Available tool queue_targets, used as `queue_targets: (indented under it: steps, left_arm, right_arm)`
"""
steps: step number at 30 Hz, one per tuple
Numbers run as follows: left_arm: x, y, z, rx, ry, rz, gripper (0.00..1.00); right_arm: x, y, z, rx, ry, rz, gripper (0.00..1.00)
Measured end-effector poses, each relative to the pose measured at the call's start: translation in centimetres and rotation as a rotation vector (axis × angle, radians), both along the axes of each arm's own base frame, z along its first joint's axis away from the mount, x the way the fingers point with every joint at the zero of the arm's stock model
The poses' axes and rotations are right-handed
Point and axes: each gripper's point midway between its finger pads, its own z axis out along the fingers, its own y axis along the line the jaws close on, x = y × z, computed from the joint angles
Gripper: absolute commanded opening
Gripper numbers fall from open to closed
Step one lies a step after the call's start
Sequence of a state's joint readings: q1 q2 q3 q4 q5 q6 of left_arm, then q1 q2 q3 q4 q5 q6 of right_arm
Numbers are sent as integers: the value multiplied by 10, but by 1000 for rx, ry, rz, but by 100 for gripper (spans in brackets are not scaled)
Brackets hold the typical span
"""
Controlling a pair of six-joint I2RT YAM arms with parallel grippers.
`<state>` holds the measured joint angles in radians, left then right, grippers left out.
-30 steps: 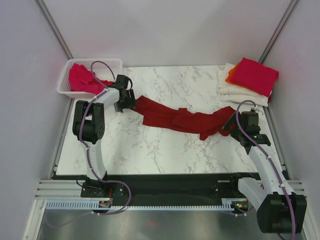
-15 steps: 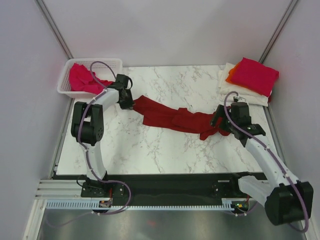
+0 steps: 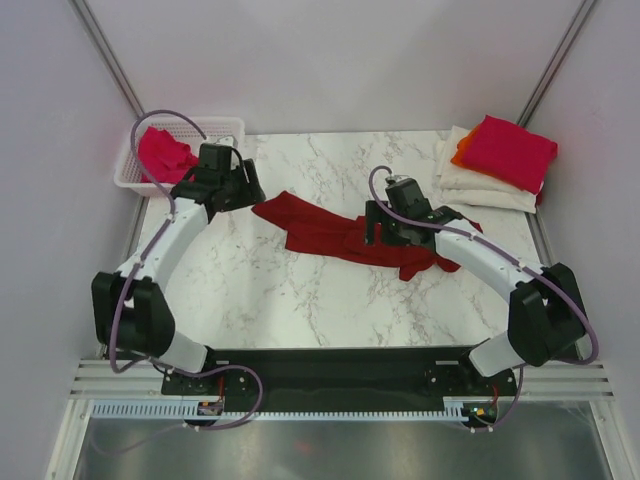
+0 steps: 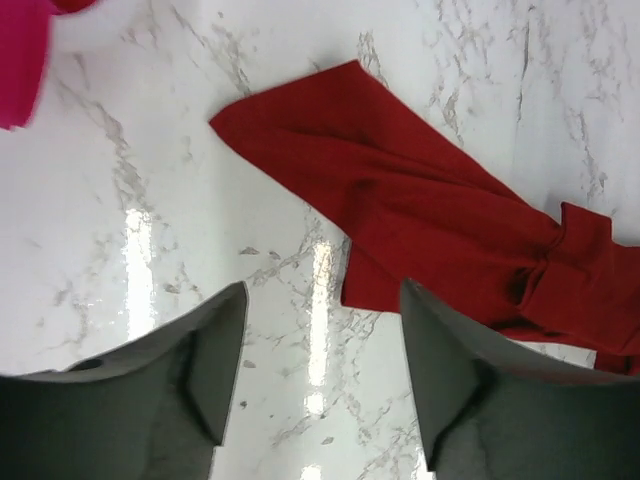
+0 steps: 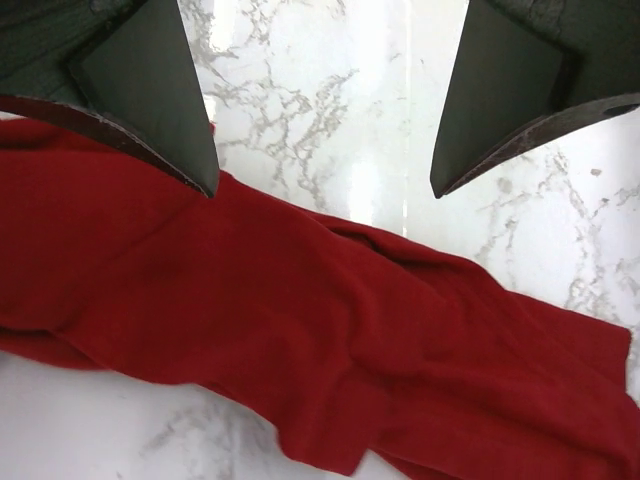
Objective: Fold and stack the t-shirts
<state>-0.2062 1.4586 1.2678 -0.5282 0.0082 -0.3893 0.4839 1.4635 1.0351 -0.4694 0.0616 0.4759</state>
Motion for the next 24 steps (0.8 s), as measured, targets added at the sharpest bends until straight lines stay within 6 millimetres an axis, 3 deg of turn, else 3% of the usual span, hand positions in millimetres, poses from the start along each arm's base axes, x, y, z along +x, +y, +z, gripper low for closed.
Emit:
queue_targets:
  steps: [3, 7, 9, 14, 17, 18, 20, 24]
  left_arm:
    - [12, -6, -45, 10, 116, -9, 81]
    - [34, -7, -110, 56, 268, 6, 81]
    - [48, -7, -131, 73, 305, 13, 80]
    - [80, -9, -145, 91, 300, 30, 77]
    - [93, -8, -145, 104, 283, 42, 70]
    - [97, -9, -146, 106, 279, 44, 63]
    - [100, -8, -151, 113, 283, 47, 54]
    - [97, -5, -169, 135, 318, 56, 49]
  right_arm:
    - [6, 18, 5, 1, -16, 38, 95]
    - [1, 23, 3, -5, -9, 55, 96]
    - [-4, 22, 1, -8, -8, 56, 96]
    - [-32, 2, -1, -32, 0, 47, 98]
    - [-44, -9, 2, -40, -15, 37, 98]
    - [-47, -11, 2, -42, -16, 35, 98]
    - [-52, -17, -1, -54, -14, 31, 98]
    - [-56, -22, -9, -81, 6, 29, 98]
